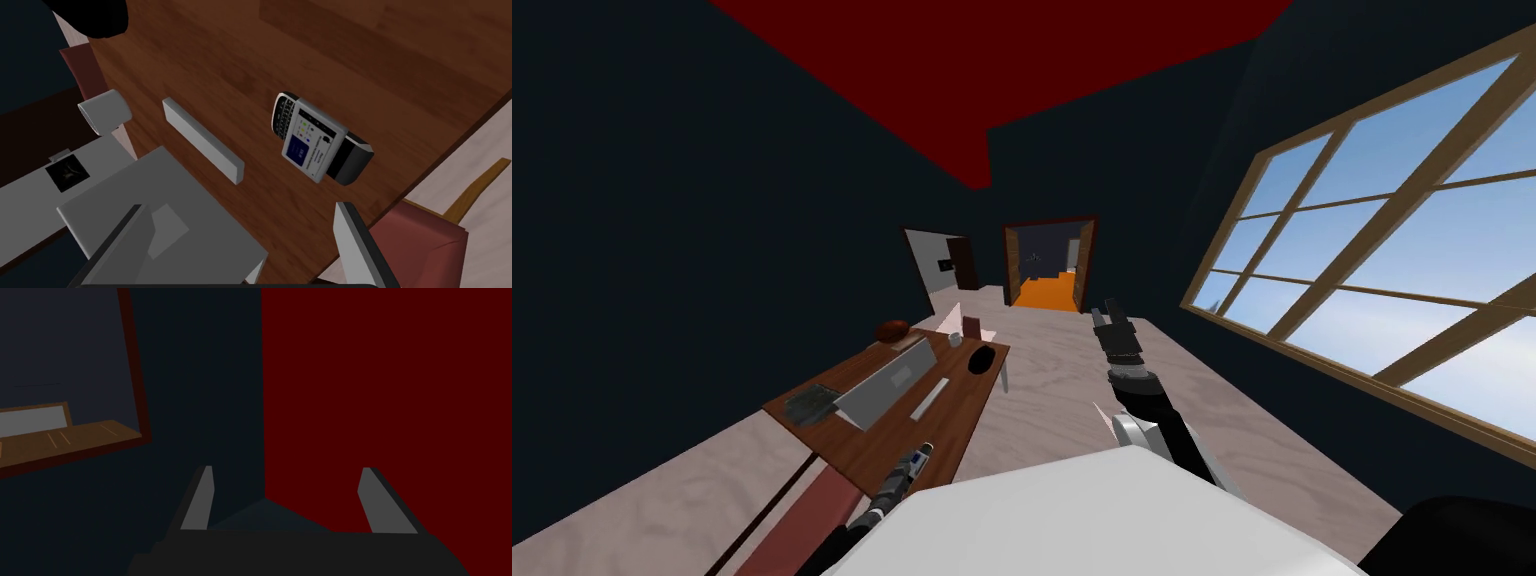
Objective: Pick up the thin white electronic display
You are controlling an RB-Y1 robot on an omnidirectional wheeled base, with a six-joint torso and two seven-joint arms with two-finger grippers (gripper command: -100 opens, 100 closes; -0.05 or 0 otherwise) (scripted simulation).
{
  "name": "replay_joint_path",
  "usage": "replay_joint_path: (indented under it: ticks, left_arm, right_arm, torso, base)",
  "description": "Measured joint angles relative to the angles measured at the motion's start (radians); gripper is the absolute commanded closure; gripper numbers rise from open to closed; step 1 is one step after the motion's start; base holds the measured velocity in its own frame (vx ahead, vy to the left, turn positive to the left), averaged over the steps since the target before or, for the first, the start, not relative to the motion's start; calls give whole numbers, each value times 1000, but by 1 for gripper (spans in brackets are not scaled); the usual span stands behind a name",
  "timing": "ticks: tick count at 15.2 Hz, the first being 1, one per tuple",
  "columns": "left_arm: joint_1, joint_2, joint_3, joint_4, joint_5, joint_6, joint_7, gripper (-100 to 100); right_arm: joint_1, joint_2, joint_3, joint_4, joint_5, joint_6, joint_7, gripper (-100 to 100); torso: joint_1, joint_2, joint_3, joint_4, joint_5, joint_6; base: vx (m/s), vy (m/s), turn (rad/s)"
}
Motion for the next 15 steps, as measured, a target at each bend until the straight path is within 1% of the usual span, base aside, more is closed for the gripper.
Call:
replay_joint_path:
  ticks: [1, 2, 3, 4, 6, 7, 8, 9, 10, 12, 15]
  left_arm:
    - [-7, 10, -8, 26, 17, 2, -7, -100]
    - [-7, 9, 3, 41, 30, 20, -22, -100]
    - [-1, 12, 15, 45, 42, 46, -38, -100]
    - [-2, 20, 11, 59, 57, 56, -46, -100]
    - [-6, 21, 10, 95, 86, 75, -75, -100]
    - [-5, 26, 4, 112, 100, 76, -84, -100]
    - [-10, 39, -6, 138, 128, 80, -98, -100]
    - [-16, 39, -4, 163, 141, 91, -112, -100]
    - [-16, 45, -7, 186, 166, 104, -131, -100]
    - [-21, 52, -4, 224, 195, 130, -157, -100]
    - [-31, 74, -14, 297, 277, 163, -209, -100]
  right_arm:
    - [0, 0, 0, 0, 0, 0, 0, 0]
    - [0, 0, 0, 0, 0, 0, 0, 0]
    - [0, 0, 0, 0, 0, 0, 0, 0]
    - [0, 0, 0, 0, 0, 0, 0, 0]
    - [0, 0, 0, 0, 0, 0, 0, 0]
    - [0, 0, 0, 0, 0, 0, 0, 0]
    - [0, 0, 0, 0, 0, 0, 0, 0]
    - [0, 0, 0, 0, 0, 0, 0, 0]
    - [0, 0, 0, 0, 0, 0, 0, 0]
    - [0, 0, 0, 0, 0, 0, 0, 0]
    - [0, 0, 0, 0, 0, 0, 0, 0]
  torso:
    - [0, 1, 0, 0, 0, -1]
    - [0, 0, 0, 0, 0, 0]
    - [0, 0, 0, 0, 0, 0]
    - [0, 1, 0, 0, 0, -1]
    - [1, 1, 0, 0, 0, 0]
    - [0, 1, 1, 0, 0, -1]
    - [1, 1, 0, 0, 0, 0]
    - [1, 0, 0, 0, 0, 0]
    - [0, -1, 0, 0, 0, 0]
    - [0, 0, 0, 0, 0, -1]
    - [1, 0, 0, 0, 0, 0]
  base:
    - [54, -1, -206]
    - [60, 3, -220]
    - [43, 10, -66]
    - [49, 12, -213]
    - [47, 12, -141]
    - [53, 11, -191]
    - [62, 13, -211]
    - [76, 7, -290]
    - [72, 13, -243]
    - [49, 14, -99]
    - [61, 21, -220]
